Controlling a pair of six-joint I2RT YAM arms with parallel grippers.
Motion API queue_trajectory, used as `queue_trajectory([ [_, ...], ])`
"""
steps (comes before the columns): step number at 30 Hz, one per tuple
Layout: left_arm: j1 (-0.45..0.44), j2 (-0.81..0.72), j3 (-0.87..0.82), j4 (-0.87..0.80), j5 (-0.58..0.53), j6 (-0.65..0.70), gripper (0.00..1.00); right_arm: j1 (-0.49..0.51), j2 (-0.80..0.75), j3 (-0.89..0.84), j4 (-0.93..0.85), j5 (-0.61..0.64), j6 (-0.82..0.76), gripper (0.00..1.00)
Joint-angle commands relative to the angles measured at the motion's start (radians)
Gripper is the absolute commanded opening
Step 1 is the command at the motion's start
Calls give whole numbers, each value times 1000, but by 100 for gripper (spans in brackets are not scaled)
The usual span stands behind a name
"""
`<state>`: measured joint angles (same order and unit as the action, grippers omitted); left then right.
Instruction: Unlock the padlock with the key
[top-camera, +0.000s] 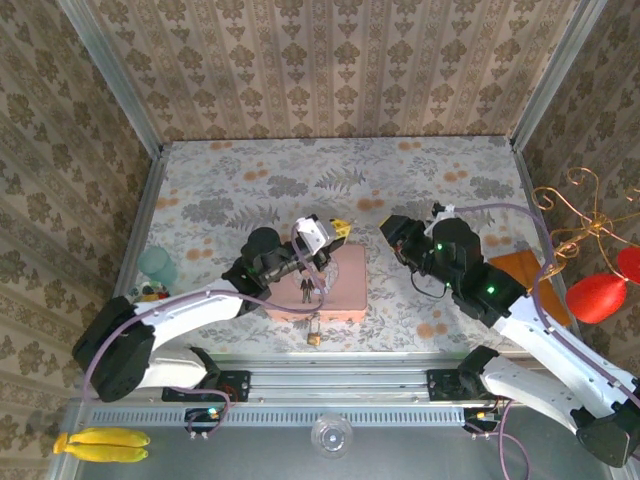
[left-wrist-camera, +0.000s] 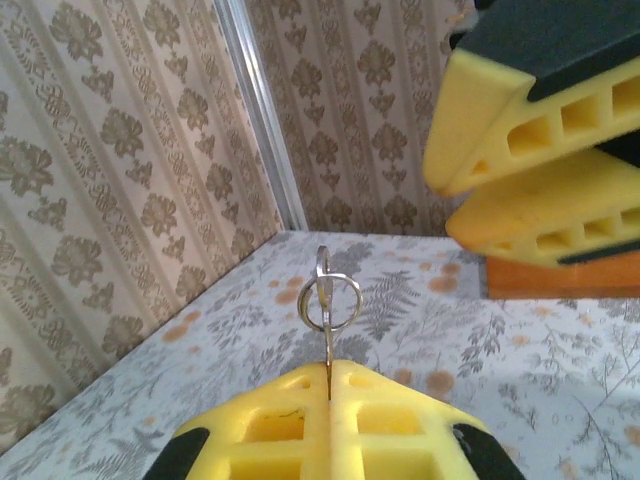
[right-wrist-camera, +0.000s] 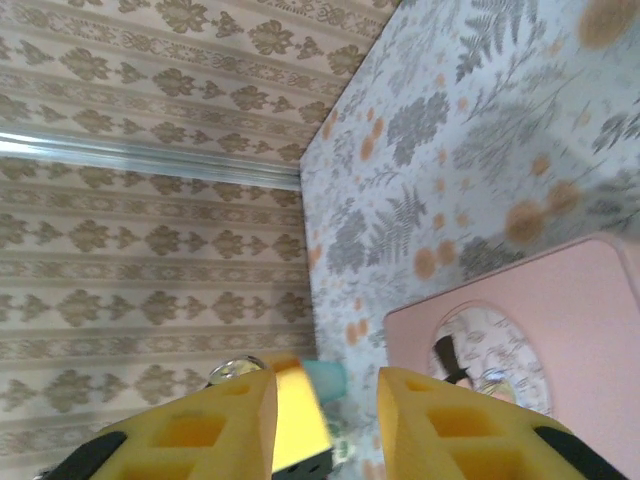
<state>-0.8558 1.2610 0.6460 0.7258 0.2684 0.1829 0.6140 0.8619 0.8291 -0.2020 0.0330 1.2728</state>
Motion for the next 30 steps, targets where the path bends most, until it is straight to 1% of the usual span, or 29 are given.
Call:
queue_trajectory([
  [1,14,-74,56,-252,-9,55,0,-32,1,50,-79,-38,-206,39],
  [3,16,-107,91,-381,-11,86,0,-37,4,57,-61,-51,-329,44],
  [6,16,-139,135,-520,-13,116,0,-36,5,58,-48,-68,-482,45],
  [8,11,-153,170,-617,-15,146,0,-36,1,46,-31,-93,-544,45],
  [10,-19,-162,203,-712,-70,215,0,-36,-3,44,-33,-113,-553,45],
  [12,-63,-162,221,-776,-168,313,0,-36,-9,42,-39,-114,-501,44],
  [13,-84,-157,226,-799,-222,363,0,-36,-12,34,-34,-113,-451,44],
  [16,-114,-138,223,-816,-303,493,0,-36,-14,21,-57,-119,-243,41],
  [19,-128,-126,196,-782,-297,636,0,-28,10,10,-51,-178,-70,39],
  [21,-128,-117,191,-757,-296,689,0,-16,27,8,-55,-191,-2,38],
  [23,-127,-108,217,-796,-285,729,0,-5,39,13,-66,-193,24,38],
  [25,-128,-110,218,-794,-280,789,0,4,52,15,-82,-191,41,38],
  [27,-125,-121,205,-770,-268,811,0,6,59,3,-72,-194,54,38],
  [29,-120,-129,188,-753,-241,832,0,10,68,-12,-49,-202,82,37],
  [30,-119,-133,181,-759,-213,862,0,14,72,-17,-36,-210,98,37],
])
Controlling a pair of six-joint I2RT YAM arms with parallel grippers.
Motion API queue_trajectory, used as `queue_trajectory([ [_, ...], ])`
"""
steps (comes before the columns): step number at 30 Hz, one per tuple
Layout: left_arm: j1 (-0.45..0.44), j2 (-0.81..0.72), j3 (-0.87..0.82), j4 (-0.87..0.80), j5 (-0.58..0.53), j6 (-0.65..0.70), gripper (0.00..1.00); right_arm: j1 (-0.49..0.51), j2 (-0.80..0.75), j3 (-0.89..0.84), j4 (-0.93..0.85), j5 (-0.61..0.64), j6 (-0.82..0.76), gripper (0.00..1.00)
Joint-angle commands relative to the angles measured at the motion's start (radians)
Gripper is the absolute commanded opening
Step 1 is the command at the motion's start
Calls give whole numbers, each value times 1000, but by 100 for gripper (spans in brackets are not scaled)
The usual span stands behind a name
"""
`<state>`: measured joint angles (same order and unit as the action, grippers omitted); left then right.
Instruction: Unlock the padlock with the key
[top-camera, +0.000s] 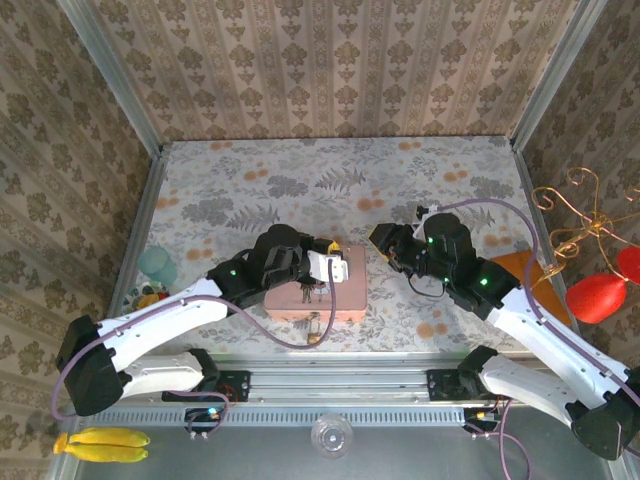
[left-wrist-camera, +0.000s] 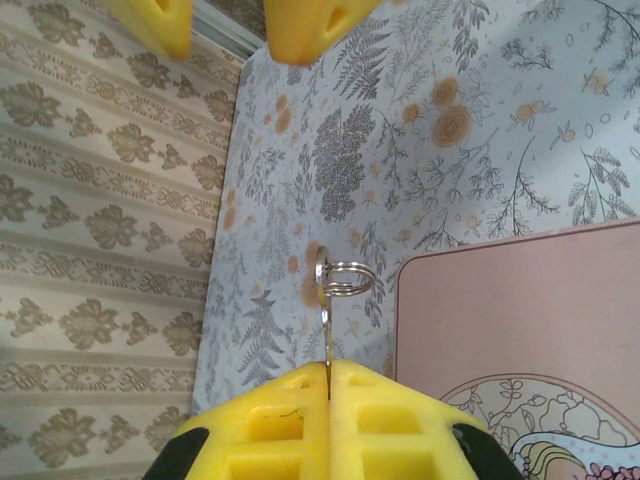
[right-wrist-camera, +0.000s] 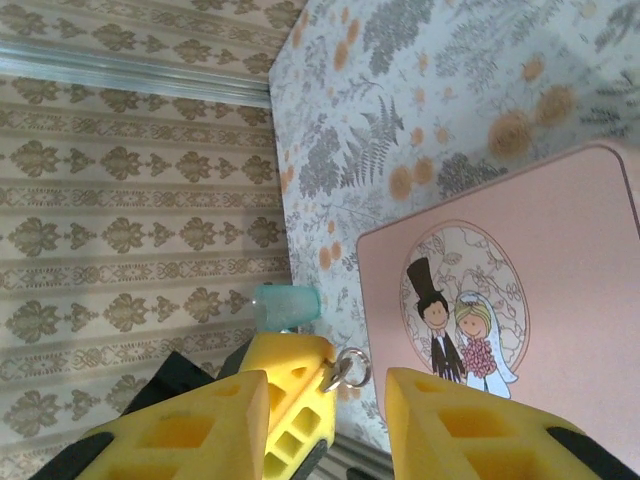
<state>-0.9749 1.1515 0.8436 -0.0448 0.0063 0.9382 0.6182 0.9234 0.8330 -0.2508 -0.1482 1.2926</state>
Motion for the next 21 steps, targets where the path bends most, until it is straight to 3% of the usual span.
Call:
queue_trajectory([
  [1,-3,-26,-30,22,64,128,0,17,14,-25,21,-31,93,37],
  [7,-15,-25,-52,83,98,131,0,81,17,-63,74,1,170,35],
  [21,-29,17,-45,102,94,154,0,123,25,-94,117,22,223,30],
])
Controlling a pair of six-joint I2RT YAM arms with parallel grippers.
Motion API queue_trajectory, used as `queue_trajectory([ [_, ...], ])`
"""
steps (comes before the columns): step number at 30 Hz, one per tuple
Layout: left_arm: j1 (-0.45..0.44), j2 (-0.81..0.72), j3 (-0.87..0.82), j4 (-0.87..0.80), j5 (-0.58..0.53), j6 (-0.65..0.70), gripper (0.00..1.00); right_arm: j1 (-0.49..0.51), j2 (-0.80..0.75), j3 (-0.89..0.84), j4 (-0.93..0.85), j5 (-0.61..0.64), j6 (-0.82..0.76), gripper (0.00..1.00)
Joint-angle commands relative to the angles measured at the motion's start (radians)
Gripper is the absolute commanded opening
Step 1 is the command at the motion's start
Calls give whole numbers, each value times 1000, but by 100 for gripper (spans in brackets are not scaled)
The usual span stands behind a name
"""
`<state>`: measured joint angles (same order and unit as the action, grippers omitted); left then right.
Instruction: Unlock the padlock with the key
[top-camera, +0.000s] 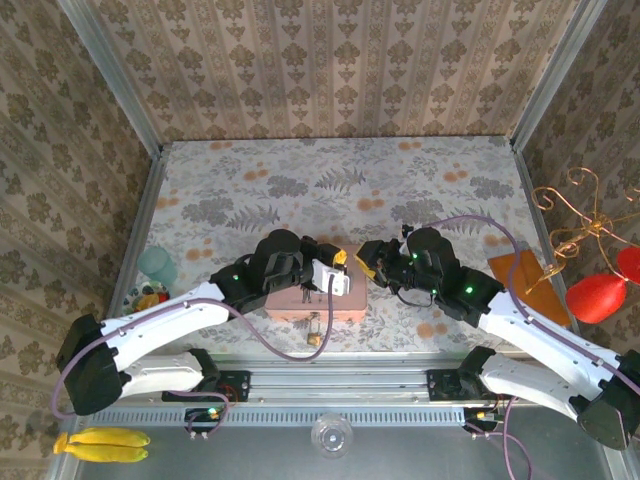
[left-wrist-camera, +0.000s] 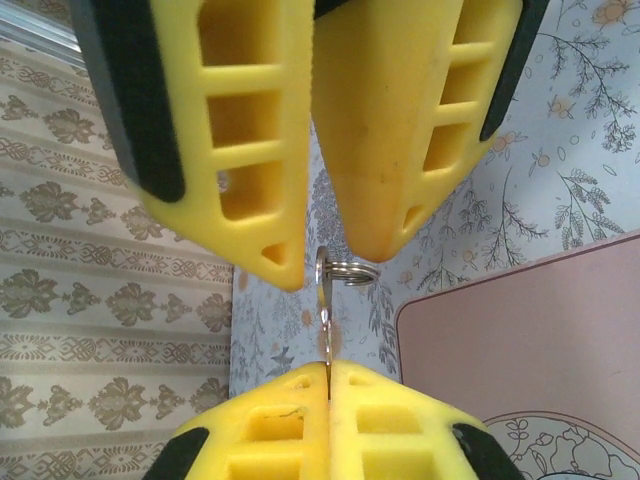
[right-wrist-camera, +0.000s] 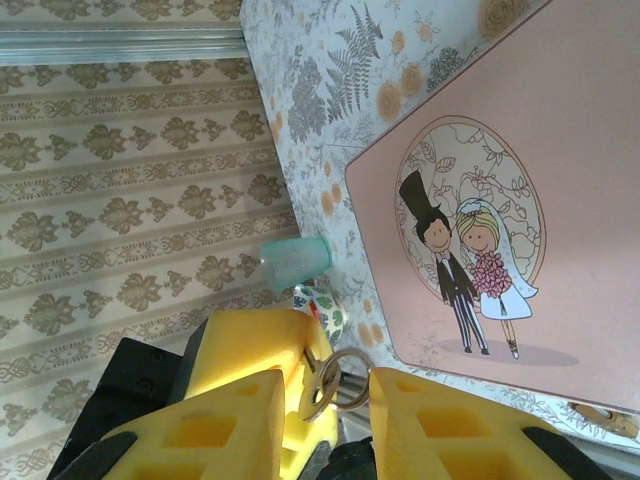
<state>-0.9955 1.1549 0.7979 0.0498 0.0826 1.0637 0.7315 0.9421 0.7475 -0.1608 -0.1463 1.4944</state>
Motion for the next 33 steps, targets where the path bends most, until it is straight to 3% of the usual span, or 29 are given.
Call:
queue_trajectory([
  [1,-10,15,1,7,16,31,0,10,9,-9,27,21,21,30],
  [25,-12,41,4,42,4,16,0,10,8,-37,46,56,20,7],
  [29,-10,28,-3,90,-13,-80,22,9,-19,-46,44,89,-2,0],
  [33,13,-87,-42,184,-5,-392,43,-4,-91,-58,47,180,-112,0],
])
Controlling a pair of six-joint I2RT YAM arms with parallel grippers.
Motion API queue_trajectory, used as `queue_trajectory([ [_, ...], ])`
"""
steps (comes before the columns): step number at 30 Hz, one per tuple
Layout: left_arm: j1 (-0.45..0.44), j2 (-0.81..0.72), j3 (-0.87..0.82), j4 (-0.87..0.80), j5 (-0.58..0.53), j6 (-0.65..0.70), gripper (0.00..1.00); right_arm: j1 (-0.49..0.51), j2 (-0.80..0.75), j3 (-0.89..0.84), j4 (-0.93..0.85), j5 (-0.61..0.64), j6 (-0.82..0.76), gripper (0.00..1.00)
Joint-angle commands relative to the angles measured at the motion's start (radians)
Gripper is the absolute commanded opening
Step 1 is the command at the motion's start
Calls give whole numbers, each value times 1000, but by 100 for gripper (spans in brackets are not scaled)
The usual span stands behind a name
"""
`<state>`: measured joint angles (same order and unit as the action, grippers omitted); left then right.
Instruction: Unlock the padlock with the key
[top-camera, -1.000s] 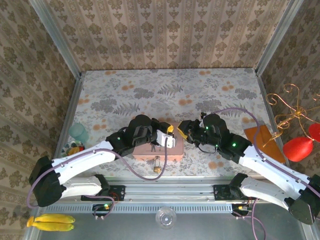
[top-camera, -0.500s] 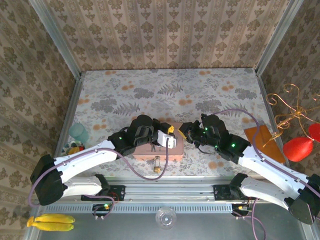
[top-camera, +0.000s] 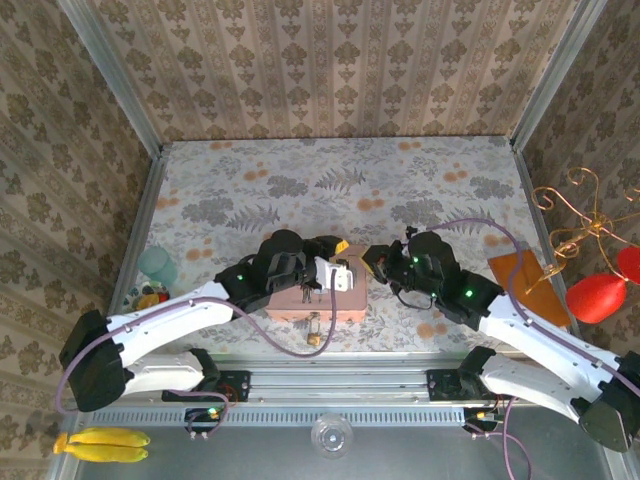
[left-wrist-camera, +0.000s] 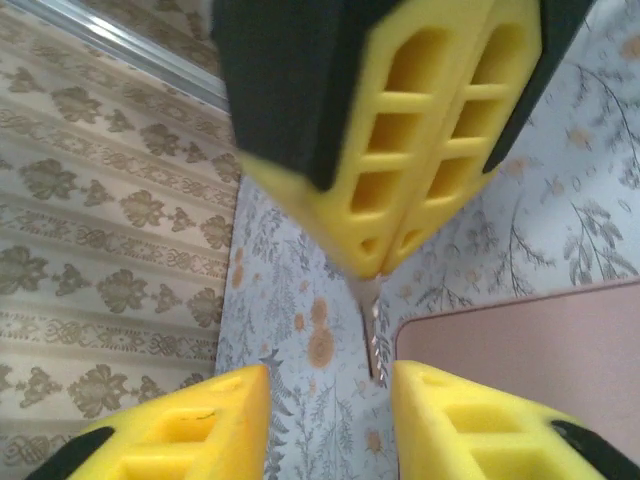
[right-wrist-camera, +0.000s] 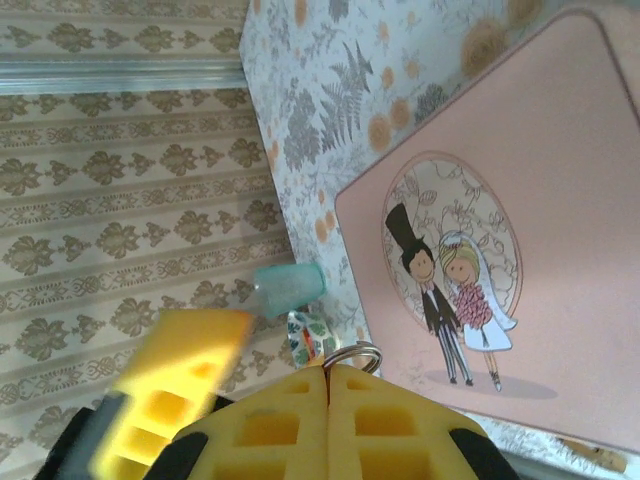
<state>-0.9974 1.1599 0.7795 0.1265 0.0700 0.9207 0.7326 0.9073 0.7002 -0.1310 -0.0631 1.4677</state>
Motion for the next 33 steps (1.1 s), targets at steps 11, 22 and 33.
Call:
queue_trajectory([
  [11,171,-180,-41,334,216,-1313,47,11,-131,-150,526,184,-383,0],
  [22,185,-46,-25,544,328,-1571,45,68,-100,-217,782,219,-475,0],
  [33,180,36,-3,637,389,-1660,46,90,-80,-214,814,212,-489,0],
])
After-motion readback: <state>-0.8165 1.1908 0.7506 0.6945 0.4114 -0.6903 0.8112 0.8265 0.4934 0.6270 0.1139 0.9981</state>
